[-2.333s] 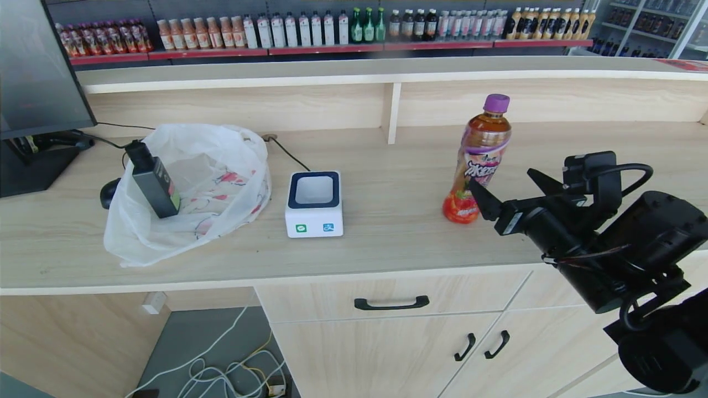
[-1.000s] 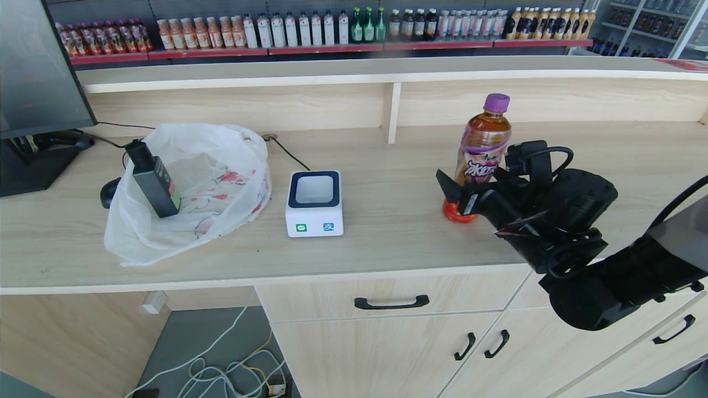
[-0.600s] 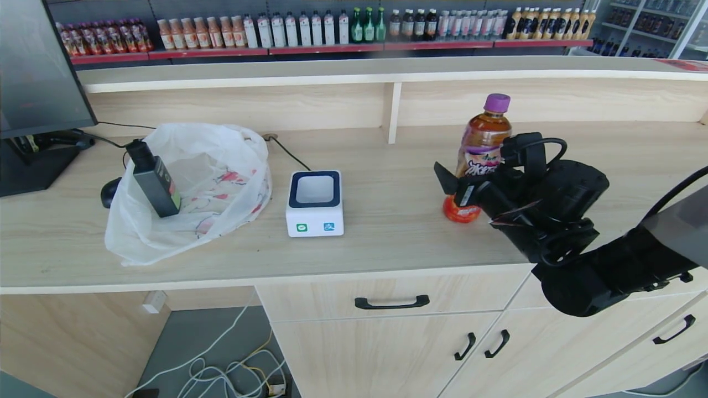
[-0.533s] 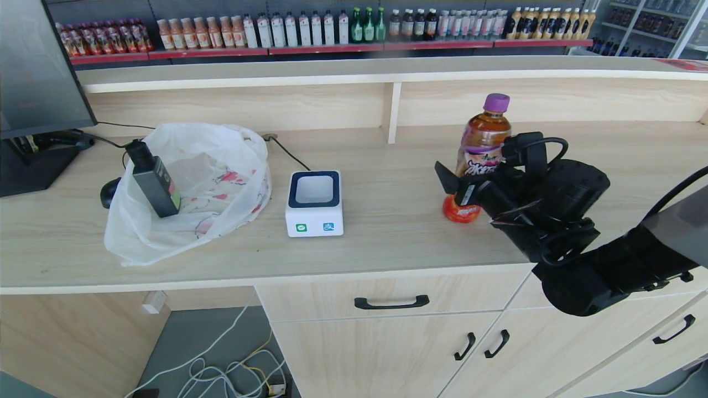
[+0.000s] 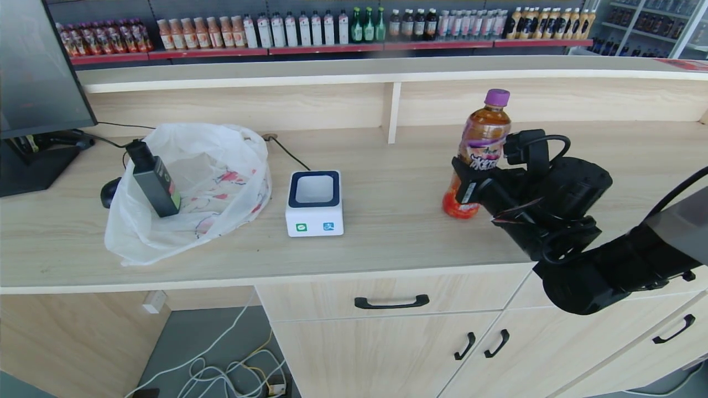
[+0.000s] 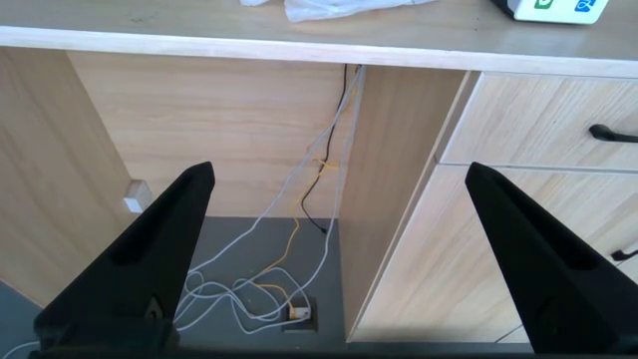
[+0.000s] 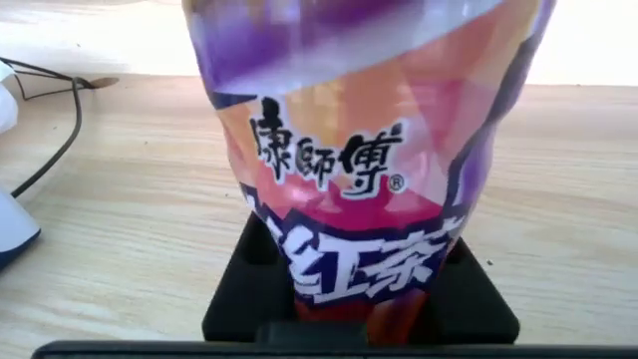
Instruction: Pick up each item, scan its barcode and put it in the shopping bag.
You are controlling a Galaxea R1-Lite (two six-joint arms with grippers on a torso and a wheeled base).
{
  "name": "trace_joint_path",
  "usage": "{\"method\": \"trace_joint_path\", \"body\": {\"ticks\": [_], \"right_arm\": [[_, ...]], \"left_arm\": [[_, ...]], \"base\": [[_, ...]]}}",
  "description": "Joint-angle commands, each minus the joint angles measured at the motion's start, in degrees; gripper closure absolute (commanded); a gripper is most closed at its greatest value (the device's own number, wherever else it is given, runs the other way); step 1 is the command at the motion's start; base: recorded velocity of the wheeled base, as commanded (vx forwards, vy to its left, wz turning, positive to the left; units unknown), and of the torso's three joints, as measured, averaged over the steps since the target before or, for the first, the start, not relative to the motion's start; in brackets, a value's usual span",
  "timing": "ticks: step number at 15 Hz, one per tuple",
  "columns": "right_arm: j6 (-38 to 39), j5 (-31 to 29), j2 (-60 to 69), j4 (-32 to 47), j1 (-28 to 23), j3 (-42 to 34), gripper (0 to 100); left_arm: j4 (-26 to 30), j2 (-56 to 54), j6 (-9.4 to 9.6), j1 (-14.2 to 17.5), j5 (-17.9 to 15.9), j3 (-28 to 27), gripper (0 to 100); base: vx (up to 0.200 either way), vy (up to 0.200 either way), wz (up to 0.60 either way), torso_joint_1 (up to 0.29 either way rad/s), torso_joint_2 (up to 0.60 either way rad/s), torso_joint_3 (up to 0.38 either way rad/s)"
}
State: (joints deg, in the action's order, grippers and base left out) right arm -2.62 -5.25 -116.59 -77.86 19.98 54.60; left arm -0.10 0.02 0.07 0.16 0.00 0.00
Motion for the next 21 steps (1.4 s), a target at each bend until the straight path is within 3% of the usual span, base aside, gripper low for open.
{"method": "trace_joint_path", "body": {"ticks": [1,16,21], "right_arm": [[-0.02,0.07,1.10,-0.19,0.06,0.07,100],[-2.04,-0.02,9.19,-0.10,0.32,-1.78,100],[-2.56,-0.20,20.79,-0.27,0.67,-14.26,100]], "left_arm": [[0.01,-0.02,0.01,0.02,0.00,0.00,0],[0.01,-0.02,0.01,0.02,0.00,0.00,0],[0.01,-0.02,0.01,-0.07,0.00,0.00,0]], "base": [[0.000,0.000,0.00,0.000,0.00,0.000],[0.000,0.000,0.00,0.000,0.00,0.000],[0.000,0.000,0.00,0.000,0.00,0.000]]}}
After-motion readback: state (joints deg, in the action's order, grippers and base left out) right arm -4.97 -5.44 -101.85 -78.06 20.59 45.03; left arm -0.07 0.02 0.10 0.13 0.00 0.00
